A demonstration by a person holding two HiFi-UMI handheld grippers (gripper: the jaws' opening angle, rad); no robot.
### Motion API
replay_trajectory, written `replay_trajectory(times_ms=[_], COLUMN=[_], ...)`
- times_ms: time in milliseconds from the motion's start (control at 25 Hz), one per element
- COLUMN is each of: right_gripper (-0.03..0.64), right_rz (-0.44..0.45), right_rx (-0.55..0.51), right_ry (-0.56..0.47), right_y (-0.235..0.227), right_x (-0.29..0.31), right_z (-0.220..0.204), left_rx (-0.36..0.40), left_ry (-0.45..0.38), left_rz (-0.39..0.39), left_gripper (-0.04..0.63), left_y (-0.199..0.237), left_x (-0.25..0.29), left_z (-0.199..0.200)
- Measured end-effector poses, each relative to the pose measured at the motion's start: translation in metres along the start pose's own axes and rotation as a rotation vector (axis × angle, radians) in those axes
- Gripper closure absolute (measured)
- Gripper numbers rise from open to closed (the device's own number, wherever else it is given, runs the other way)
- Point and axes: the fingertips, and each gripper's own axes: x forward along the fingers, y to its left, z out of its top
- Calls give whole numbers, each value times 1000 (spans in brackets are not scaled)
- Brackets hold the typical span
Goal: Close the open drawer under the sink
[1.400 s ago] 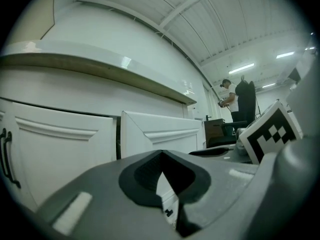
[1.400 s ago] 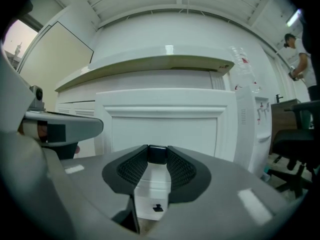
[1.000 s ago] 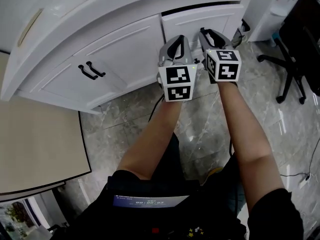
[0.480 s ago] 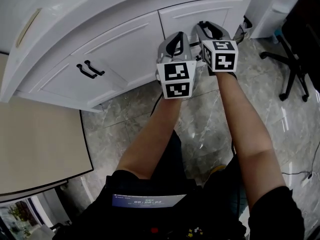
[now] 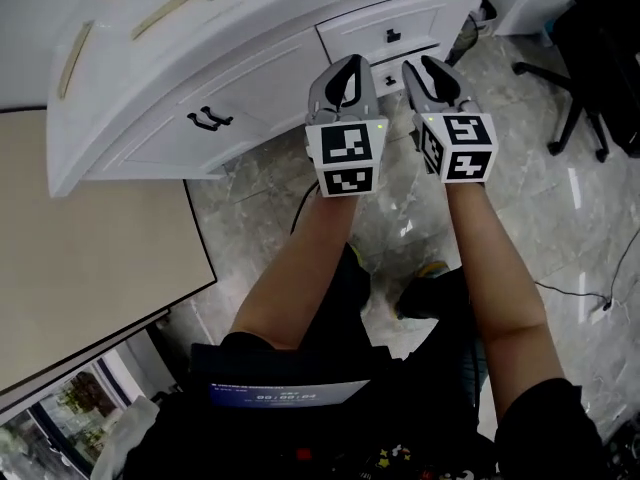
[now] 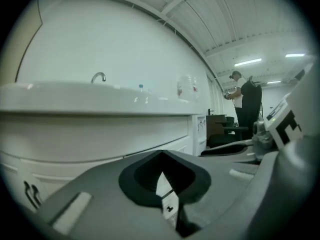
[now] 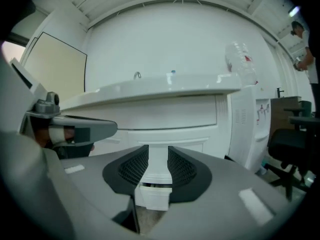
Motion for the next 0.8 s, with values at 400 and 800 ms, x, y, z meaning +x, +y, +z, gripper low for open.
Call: replay_trajectory(times_ms=[400, 800], right_gripper=[477, 597], right_rz=[-36, -84], right_rx=[-14, -75], right_ry=[-52, -172], right_y=[59, 96], right_x=[-164, -254], right_z=[266, 346], left_rx=[-42, -19], left_ry=[-6, -170], left_rz=[-95, -119], left_gripper=[595, 595], left_y=[-11, -28], left_x=[-119, -215], left_z=[250, 352])
